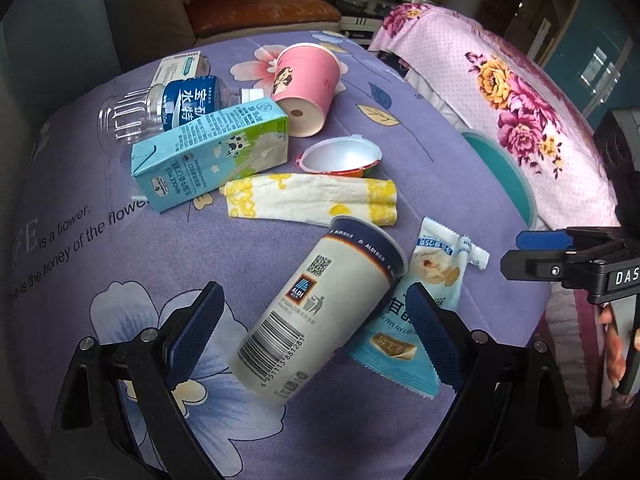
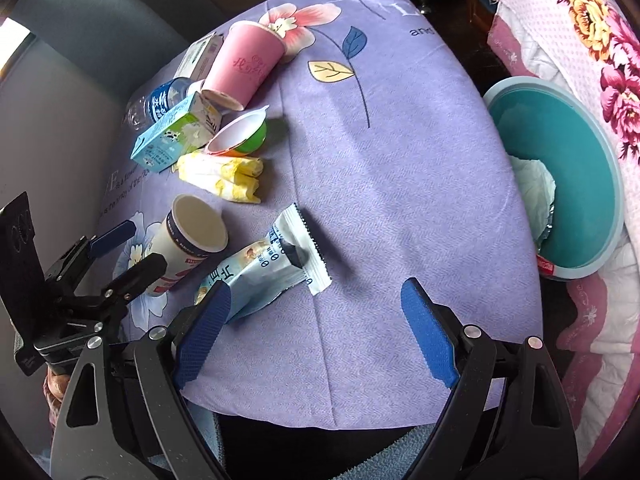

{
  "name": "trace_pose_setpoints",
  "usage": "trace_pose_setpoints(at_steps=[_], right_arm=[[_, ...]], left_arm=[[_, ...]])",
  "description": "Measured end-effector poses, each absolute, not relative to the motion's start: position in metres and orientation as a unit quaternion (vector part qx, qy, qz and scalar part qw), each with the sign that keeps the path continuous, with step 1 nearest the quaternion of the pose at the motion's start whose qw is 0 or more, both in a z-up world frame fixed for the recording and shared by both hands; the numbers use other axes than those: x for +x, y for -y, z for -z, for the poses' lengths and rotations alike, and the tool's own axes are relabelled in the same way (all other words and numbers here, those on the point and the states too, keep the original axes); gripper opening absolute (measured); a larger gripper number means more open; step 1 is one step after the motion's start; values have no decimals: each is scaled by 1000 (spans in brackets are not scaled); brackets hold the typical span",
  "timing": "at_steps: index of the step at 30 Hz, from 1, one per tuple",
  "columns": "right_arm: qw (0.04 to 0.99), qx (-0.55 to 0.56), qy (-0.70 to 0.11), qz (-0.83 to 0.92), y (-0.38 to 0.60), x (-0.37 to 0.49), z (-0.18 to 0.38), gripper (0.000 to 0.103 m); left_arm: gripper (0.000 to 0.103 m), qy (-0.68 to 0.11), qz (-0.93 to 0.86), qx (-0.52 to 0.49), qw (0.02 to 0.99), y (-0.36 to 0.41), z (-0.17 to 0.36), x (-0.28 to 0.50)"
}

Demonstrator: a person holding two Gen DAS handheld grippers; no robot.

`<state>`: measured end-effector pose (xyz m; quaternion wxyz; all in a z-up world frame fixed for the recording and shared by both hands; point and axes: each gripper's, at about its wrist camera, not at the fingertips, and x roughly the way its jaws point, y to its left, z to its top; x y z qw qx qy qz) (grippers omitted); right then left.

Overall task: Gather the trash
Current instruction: 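Grasp the white Aldi cup with the left gripper while the right grasps the blue snack bag, then lift and carry the Aldi cup and blue snack bag over the teal bin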

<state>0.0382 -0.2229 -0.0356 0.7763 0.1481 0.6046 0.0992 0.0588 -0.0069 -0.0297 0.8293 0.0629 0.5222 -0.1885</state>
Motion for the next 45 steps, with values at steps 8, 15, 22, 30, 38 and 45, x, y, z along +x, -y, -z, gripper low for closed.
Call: trace_pose_setpoints(at_steps=[8, 15, 22, 30, 38, 45], right_arm=[[763, 143, -622, -104, 201, 42, 43, 83], [746, 128, -642, -117, 174, 49, 56, 83], [761, 114, -628, -111, 149, 65, 64, 83], [799, 14, -591, -114, 117, 62, 67, 80], [804, -12, -579, -134, 117, 56, 57, 23], [808, 16, -580, -107, 148, 50, 54, 17]], left_arm=[[64, -544, 186, 54, 816, -3, 57, 65], [58, -551, 172, -10, 816, -38, 57, 63], [60, -552, 148, -24, 820, -70, 56, 58], [71, -554, 129, -44, 821, -89, 58, 61], [77, -557, 128, -20, 820, -85, 57, 65], [77, -548, 119, 26, 827, -67, 61, 68]])
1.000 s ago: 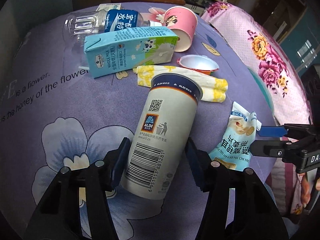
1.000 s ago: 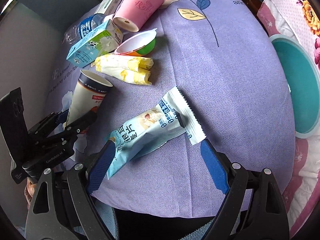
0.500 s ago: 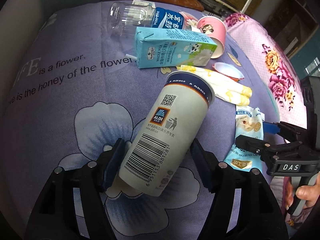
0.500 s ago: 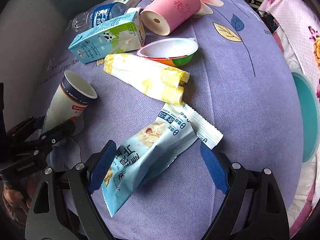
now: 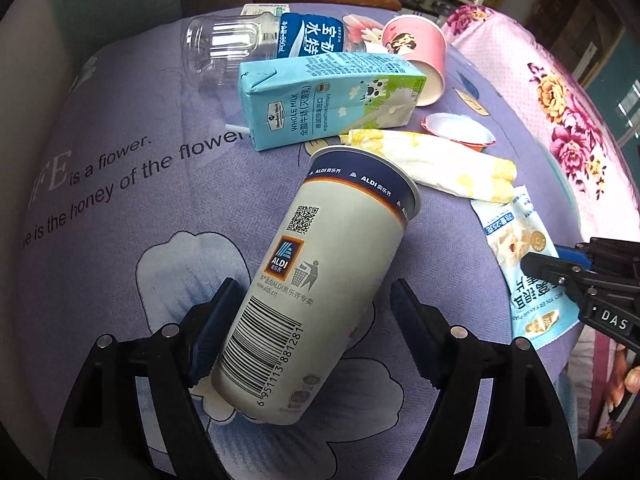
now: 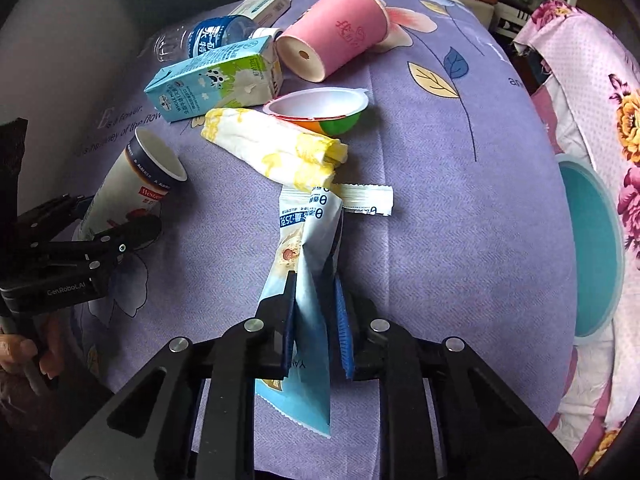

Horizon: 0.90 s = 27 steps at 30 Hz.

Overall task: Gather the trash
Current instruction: 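Lift and carry the Aldi cup and blue snack bag over the teal bin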

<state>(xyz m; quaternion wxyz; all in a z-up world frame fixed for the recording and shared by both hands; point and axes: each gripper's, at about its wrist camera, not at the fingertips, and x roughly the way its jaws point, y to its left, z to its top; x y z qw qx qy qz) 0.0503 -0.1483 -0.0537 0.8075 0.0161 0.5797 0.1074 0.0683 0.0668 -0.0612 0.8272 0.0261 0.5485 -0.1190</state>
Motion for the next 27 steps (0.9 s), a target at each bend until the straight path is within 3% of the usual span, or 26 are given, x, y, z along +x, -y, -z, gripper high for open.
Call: trace_pose_setpoints(at_steps=[3, 4, 11, 19, 27], right_arm=[[812, 34, -574, -99, 166, 46, 48, 17], [814, 40, -572, -98, 171, 44, 45, 17], [825, 69, -548, -122, 188, 39, 22, 17], [839, 97, -524, -111, 213, 41, 9, 17], [841, 116, -518, -105, 235, 36, 9, 17]], left_arm=[[53, -537, 107, 36, 836, -64, 59, 64], [52, -539, 111, 23, 835, -64, 59, 64], [50, -531, 123, -26, 838, -67, 40, 60], [49, -522, 145, -12, 840, -31, 25, 59], [49, -551, 151, 13, 821, 1, 47, 60]])
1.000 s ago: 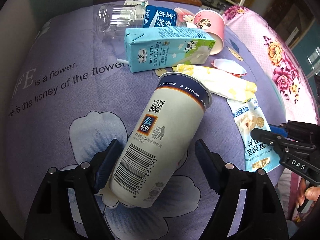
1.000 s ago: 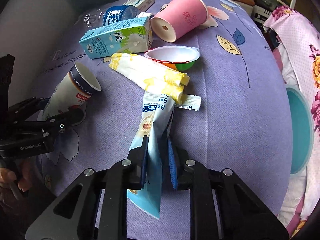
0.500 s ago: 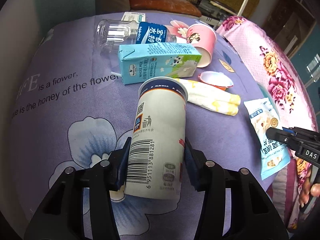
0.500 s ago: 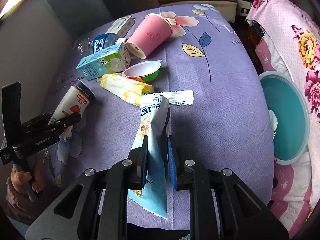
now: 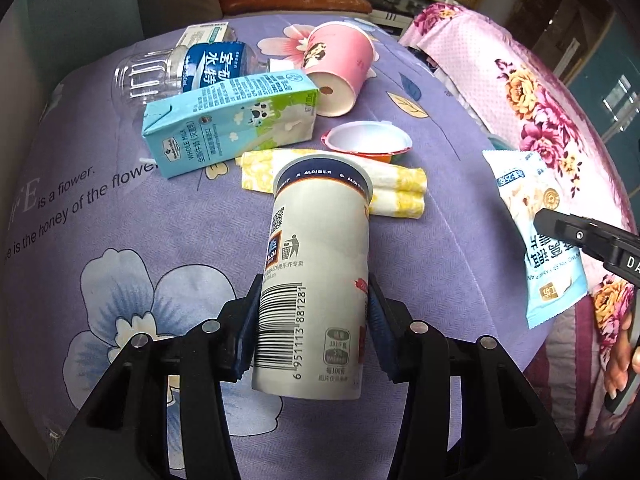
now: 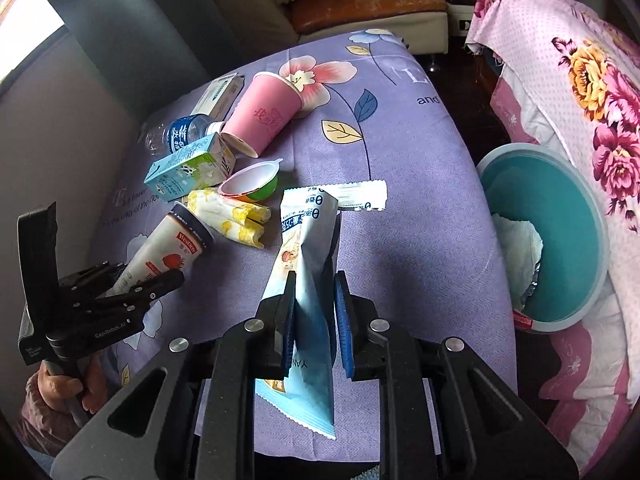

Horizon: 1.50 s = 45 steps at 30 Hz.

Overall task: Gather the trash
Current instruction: 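Lift and carry the Aldi cup and blue snack bag over the teal bin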

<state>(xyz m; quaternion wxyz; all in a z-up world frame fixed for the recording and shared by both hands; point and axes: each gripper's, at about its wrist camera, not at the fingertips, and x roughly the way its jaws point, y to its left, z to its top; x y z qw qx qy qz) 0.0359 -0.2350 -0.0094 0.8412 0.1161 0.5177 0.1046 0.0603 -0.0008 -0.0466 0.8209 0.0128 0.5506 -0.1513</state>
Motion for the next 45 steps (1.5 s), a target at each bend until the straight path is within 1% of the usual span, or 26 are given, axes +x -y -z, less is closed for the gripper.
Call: trace_pose_setpoints(at_steps=[7, 15, 19, 25, 31, 36, 45], right_arm=[[840, 123, -517, -108, 241, 34, 13, 17], [841, 140, -513, -102, 255, 34, 17, 17], [843, 149, -507, -100, 263, 33, 16, 17], [848, 167, -494, -93, 284, 34, 13, 17], [860, 190, -468, -72, 320, 31, 4, 17], [868, 215, -445, -39, 365, 23, -2, 17], [873, 243, -423, 22, 441, 3, -1, 17]], left_arm=[[50, -565, 133, 26, 814, 11, 62, 67], [49, -560, 121, 36, 819, 25, 61, 72], [49, -552, 121, 34, 824, 32, 53, 69], [49, -529, 147, 48, 834, 58, 26, 62], [49, -525, 182, 75, 828, 101, 15, 64], [49, -521, 218, 103, 819, 152, 9, 67], [49, -531, 265, 135, 793, 239, 20, 72]])
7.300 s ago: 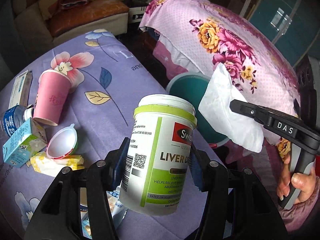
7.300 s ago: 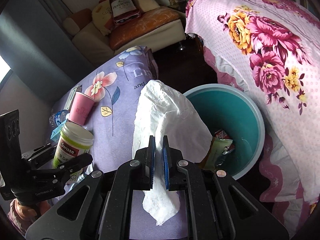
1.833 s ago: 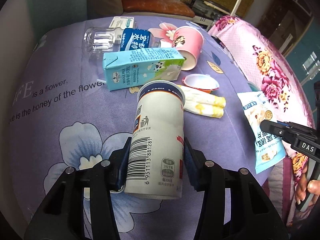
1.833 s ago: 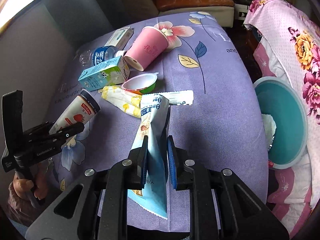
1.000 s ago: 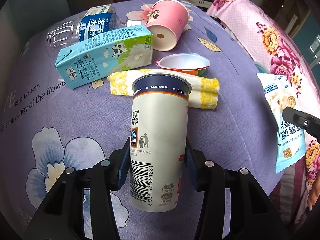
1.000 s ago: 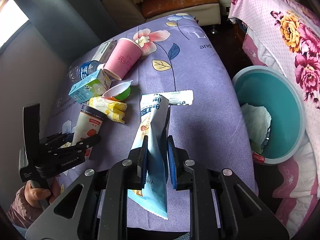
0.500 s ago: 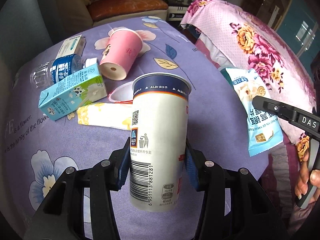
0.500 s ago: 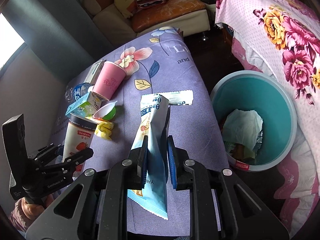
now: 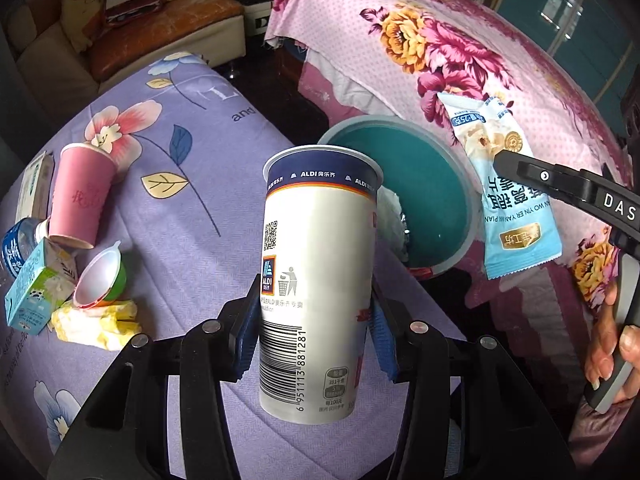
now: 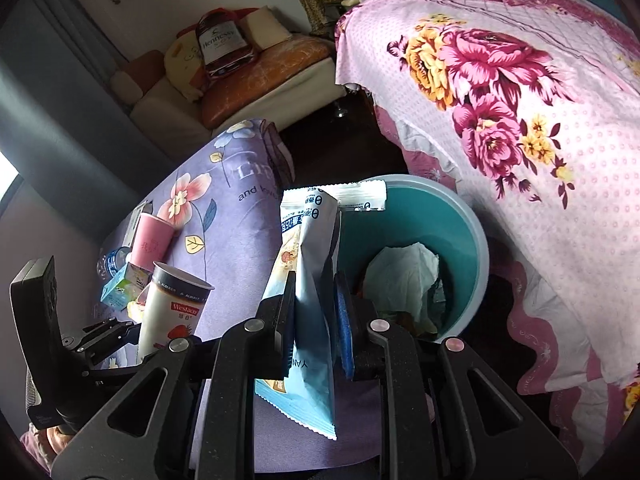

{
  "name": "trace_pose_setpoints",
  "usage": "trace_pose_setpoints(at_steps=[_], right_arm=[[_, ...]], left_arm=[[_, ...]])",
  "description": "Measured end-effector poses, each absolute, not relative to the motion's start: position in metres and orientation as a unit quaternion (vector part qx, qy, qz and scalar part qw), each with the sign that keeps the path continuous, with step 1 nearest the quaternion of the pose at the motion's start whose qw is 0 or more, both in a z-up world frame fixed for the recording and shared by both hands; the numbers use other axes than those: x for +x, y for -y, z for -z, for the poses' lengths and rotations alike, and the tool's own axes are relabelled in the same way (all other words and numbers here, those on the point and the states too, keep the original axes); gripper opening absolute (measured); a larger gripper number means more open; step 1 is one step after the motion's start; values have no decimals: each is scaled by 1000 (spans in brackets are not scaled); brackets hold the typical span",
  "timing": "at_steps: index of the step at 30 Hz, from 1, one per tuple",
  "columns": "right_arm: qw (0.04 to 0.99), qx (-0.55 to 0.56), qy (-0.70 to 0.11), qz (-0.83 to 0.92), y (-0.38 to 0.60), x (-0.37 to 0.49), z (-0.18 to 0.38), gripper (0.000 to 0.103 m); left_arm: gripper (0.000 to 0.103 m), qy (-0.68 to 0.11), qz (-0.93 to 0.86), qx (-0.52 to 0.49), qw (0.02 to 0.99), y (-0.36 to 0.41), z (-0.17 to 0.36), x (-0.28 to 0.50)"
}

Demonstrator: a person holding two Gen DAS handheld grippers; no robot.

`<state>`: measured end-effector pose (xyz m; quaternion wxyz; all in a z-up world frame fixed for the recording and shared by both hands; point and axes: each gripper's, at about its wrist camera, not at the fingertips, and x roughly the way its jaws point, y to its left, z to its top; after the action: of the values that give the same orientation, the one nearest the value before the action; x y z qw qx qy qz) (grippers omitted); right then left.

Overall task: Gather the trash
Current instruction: 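Lift and carry the Aldi cup and blue snack bag over the teal bin, then open both grippers to drop the cup and snack bag into the bin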

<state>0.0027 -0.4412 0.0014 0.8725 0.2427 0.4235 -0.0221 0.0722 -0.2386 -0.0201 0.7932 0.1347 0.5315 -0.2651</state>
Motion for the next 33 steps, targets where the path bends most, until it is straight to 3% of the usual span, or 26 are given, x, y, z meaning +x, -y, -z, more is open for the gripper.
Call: trace_pose_setpoints(at_steps=[9, 23, 25, 27, 33], right_arm=[[869, 249, -426, 42, 475, -3, 9, 17], [864, 244, -439, 46, 484, 10, 19, 17], [864, 243, -439, 47, 483, 10, 18, 17], [863, 243, -440, 48, 483, 10, 18, 17], [862, 239, -445, 48, 479, 14, 19, 17]], left_arm=[[49, -544, 282, 157, 775, 297, 35, 83], [50, -549, 281, 169, 769, 326, 43, 102], [59, -548, 281, 169, 770, 326, 43, 102], [80, -542, 278, 171, 774, 325, 41, 101], [83, -541, 274, 161, 779, 315, 38, 101]])
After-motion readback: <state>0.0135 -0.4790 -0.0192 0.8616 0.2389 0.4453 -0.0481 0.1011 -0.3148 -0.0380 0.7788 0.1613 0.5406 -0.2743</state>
